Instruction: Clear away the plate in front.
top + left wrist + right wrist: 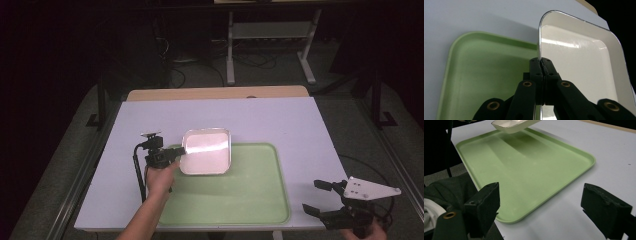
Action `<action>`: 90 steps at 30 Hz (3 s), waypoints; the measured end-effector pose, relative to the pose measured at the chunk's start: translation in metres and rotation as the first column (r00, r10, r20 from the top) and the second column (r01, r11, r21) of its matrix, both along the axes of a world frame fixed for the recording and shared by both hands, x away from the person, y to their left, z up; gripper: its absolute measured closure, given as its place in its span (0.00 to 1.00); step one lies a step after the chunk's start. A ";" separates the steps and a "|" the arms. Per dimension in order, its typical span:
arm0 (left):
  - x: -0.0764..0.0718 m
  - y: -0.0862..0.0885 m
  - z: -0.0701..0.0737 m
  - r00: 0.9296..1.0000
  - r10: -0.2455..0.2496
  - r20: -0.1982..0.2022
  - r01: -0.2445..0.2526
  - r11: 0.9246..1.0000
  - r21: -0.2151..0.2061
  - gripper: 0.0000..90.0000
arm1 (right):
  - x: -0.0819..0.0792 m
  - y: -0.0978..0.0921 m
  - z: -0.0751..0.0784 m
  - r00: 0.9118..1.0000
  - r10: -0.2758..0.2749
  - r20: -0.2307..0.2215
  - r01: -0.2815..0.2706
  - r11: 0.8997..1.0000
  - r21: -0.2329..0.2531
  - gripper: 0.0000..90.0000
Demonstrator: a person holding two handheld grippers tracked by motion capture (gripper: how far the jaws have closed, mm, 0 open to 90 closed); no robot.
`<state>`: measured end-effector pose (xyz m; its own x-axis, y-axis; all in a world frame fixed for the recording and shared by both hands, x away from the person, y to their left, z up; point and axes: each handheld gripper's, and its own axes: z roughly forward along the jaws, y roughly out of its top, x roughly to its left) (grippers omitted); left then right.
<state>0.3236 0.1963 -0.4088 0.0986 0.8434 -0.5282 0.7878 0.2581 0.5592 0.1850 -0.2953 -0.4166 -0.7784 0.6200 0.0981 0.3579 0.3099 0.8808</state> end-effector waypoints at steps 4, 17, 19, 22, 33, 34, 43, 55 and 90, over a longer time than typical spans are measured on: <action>-0.007 -0.002 -0.001 1.000 -0.007 0.004 0.006 1.000 0.021 0.99 | -0.001 0.000 0.000 1.000 -0.002 0.001 0.002 1.000 0.000 0.16; -0.026 -0.015 -0.016 1.000 0.009 -0.021 -0.008 0.999 0.036 0.99 | -0.002 -0.001 0.001 1.000 -0.004 0.003 0.004 1.000 0.001 0.16; -0.030 -0.019 -0.021 1.000 0.015 -0.023 -0.014 0.999 0.047 0.99 | -0.002 -0.001 0.001 1.000 -0.003 0.003 0.003 1.000 -0.002 0.16; -0.031 -0.023 -0.023 1.000 0.020 -0.022 -0.019 0.999 0.051 0.99 | -0.002 -0.001 0.001 1.000 -0.003 0.003 0.003 1.000 -0.003 0.16; -0.034 -0.032 -0.035 0.999 0.028 -0.041 -0.025 0.996 0.082 0.99 | -0.001 0.000 0.000 1.000 0.001 0.002 -0.001 1.000 0.000 0.16; -0.034 -0.033 -0.036 0.999 0.028 -0.043 -0.024 0.996 0.091 0.99 | -0.001 0.000 0.000 1.000 0.001 0.002 -0.001 1.000 0.000 0.16; -0.038 -0.037 -0.038 0.998 0.041 -0.041 -0.036 0.993 0.114 0.99 | -0.002 0.000 0.001 1.000 0.002 0.003 -0.002 1.000 0.002 0.16; -0.045 -0.042 -0.039 0.998 0.049 -0.042 -0.043 0.989 0.139 0.99 | -0.002 0.002 0.001 1.000 0.008 0.005 -0.008 1.000 -0.002 0.16; -0.058 -0.045 -0.034 1.000 -0.007 0.016 0.004 0.982 0.187 0.79 | -0.002 0.002 0.001 1.000 0.008 0.006 -0.008 1.000 -0.007 0.16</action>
<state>0.2654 0.1518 -0.4426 0.1106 0.9265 -0.3597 0.7791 0.1439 0.6102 0.1834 -0.2929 -0.4153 -0.7842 0.6142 0.0888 0.3498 0.3193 0.8807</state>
